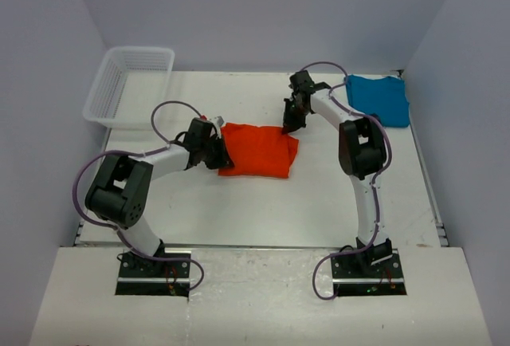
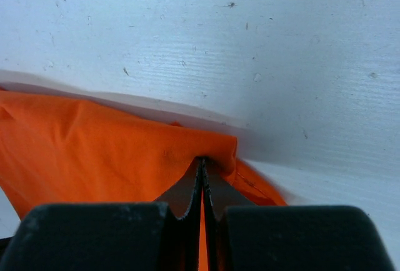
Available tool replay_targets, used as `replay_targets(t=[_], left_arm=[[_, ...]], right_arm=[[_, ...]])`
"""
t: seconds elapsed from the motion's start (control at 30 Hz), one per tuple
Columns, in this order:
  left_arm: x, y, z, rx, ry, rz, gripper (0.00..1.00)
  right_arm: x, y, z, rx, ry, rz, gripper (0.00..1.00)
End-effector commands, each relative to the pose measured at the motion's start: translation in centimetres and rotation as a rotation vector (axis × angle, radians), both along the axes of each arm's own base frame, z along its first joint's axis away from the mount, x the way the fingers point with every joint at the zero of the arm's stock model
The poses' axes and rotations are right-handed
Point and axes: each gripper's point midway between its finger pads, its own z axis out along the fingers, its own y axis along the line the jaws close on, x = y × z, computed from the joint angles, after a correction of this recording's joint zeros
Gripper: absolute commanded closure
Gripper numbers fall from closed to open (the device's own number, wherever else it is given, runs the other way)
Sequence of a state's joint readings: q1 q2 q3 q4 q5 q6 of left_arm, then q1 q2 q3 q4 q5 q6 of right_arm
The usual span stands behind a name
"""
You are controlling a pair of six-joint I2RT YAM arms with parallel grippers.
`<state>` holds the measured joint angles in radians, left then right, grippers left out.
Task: Fold and stack the t-shirts
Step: Smooth out wrinkles on the folded tshirt
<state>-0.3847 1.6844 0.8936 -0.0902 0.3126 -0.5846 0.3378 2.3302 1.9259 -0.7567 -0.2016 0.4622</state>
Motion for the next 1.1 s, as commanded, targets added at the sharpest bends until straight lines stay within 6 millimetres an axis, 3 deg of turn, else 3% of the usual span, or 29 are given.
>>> replay_targets(t=[0.0, 0.17, 0.3, 0.4, 0.43, 0.5, 0.53, 0.63, 0.67, 0.7, 0.73, 0.8, 0.83, 0.87, 0.93, 1.07], left_arm=[[-1.2, 0.9, -1.2, 0.023, 0.018, 0.029, 1.0], [-1.6, 1.3, -1.7, 0.047, 0.006, 0.031, 1.0], [-0.9, 0.9, -0.2, 0.039, -0.033, 0.027, 1.0], [0.2, 0.4, 2.2, 0.034, -0.078, 0.026, 1.0], [1.1, 0.0, 4.2, 0.023, -0.123, 0.027, 1.0], [1.4, -0.6, 5.9, 0.027, -0.155, 0.014, 1.0], [2.3, -1.0, 7.9, 0.019, -0.2, 0.016, 1.0], [3.2, -2.0, 10.8, 0.011, -0.245, 0.001, 1.0], [3.2, -2.3, 11.0, 0.015, -0.24, -0.01, 1.0], [3.4, -2.6, 10.4, 0.025, -0.222, -0.028, 1.0], [4.0, -3.0, 11.3, 0.025, -0.222, -0.034, 1.0], [5.0, -3.6, 10.9, 0.031, -0.204, -0.048, 1.0], [5.1, -3.6, 10.3, 0.047, -0.18, -0.05, 1.0], [5.4, -3.6, 9.8, 0.064, -0.167, -0.046, 1.0], [6.0, -3.5, 8.3, 0.1, -0.129, -0.039, 1.0], [6.7, -3.2, 6.0, 0.139, -0.099, -0.021, 1.0]], right_arm=[[1.2, -0.6, 1.2, 0.009, -0.023, -0.031, 1.0], [2.6, -0.8, 3.6, 0.014, -0.097, 0.002, 1.0], [3.5, -0.4, 8.9, 0.04, -0.227, 0.065, 1.0], [3.2, -0.8, 12.1, 0.035, -0.284, 0.082, 0.97], [2.6, -1.0, 13.9, 0.042, -0.31, 0.085, 0.94], [1.5, -1.3, 15.3, 0.047, -0.318, 0.084, 0.9], [0.2, -1.6, 16.0, 0.053, -0.318, 0.086, 0.87], [-2.6, -2.1, 15.7, 0.074, -0.292, 0.086, 0.4], [-3.4, -1.8, 15.5, 0.099, -0.278, 0.095, 0.13], [-3.7, -1.6, 15.1, 0.115, -0.274, 0.097, 0.06], [-4.9, -1.7, 13.6, 0.123, -0.227, 0.1, 0.02], [-6.0, -0.7, 12.8, 0.19, -0.192, 0.117, 0.01], [-7.2, -0.7, 11.0, 0.204, -0.148, 0.121, 0.01], [-7.1, -0.3, 11.2, 0.232, -0.171, 0.112, 0.01], [-8.2, -0.6, 9.4, 0.233, -0.138, 0.108, 0.01], [-8.3, -1.3, 7.6, 0.223, -0.122, 0.084, 0.01]])
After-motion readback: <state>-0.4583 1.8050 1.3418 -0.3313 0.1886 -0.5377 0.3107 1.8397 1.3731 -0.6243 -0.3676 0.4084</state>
